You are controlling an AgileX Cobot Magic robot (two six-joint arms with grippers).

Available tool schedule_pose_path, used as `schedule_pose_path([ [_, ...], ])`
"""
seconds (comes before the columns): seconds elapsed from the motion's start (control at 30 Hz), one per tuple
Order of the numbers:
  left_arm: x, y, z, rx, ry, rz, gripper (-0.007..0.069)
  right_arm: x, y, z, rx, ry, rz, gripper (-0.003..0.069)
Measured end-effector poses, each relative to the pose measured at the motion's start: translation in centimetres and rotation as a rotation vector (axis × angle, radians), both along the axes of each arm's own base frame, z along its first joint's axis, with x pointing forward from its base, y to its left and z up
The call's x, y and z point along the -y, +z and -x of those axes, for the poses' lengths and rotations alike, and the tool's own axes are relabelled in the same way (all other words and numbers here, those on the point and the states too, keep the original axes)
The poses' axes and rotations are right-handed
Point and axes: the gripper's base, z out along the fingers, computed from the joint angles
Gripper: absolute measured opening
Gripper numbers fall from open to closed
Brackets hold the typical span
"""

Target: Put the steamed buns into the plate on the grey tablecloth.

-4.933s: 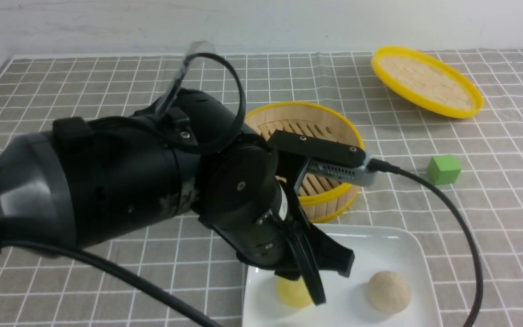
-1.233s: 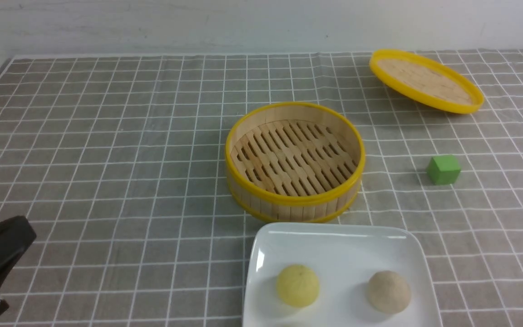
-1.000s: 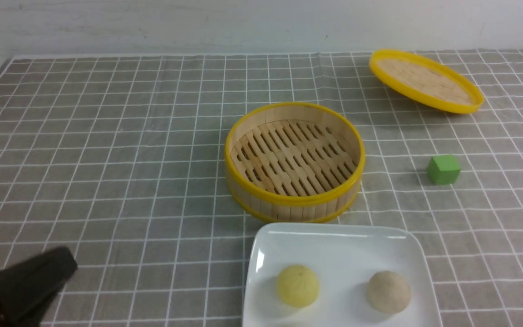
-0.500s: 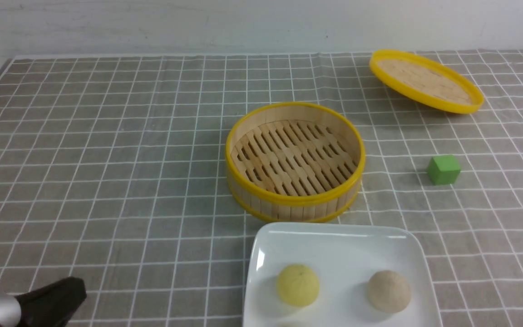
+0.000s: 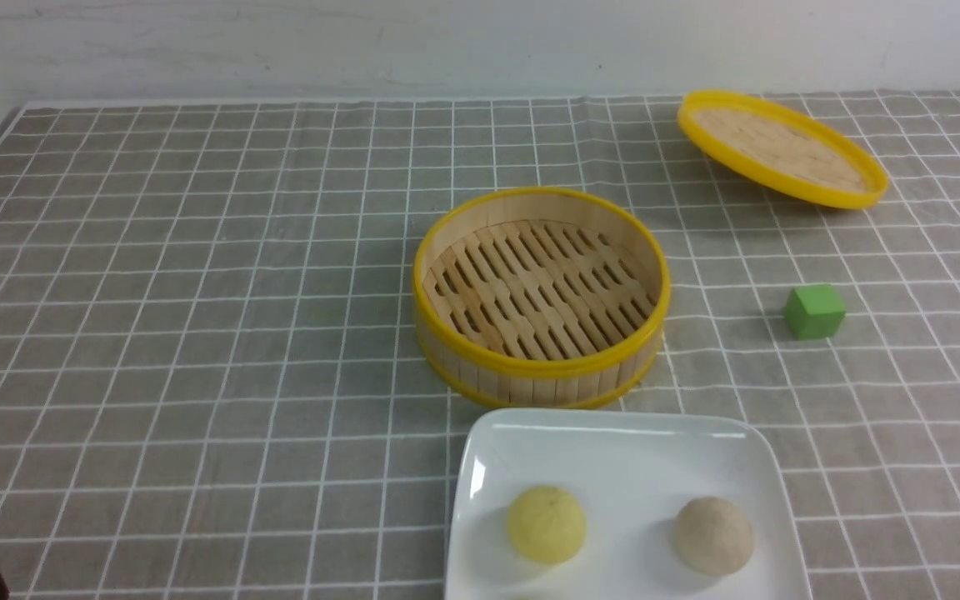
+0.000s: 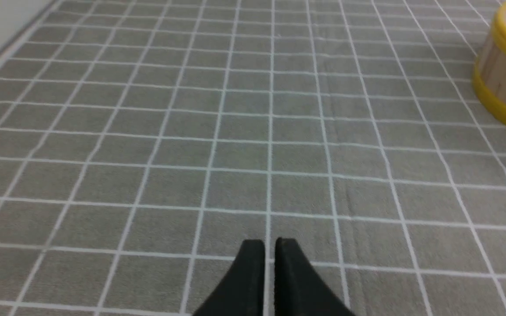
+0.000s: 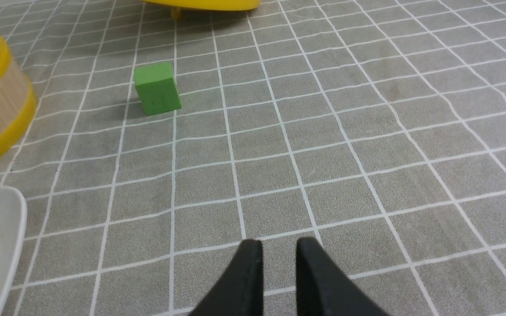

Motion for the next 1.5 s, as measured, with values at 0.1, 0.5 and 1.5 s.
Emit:
schedule_pose_path([
  [0.1,-0.29,-0.31,0.19,-0.03,0.05,0.001,0.0065,0.0,0.0,0.0,0.0,0.0,0.0,0.0141],
  [0.5,-0.38,-0.34,0.24,-0.036,0.067,0.001,0.0073,0.0,0.0,0.0,0.0,0.0,0.0,0.0154],
  [1.5,-0.35,-0.36,0.24,-0.038,0.06,-0.001,0.0108,0.0,0.0,0.0,0.0,0.0,0.0,0.0185],
])
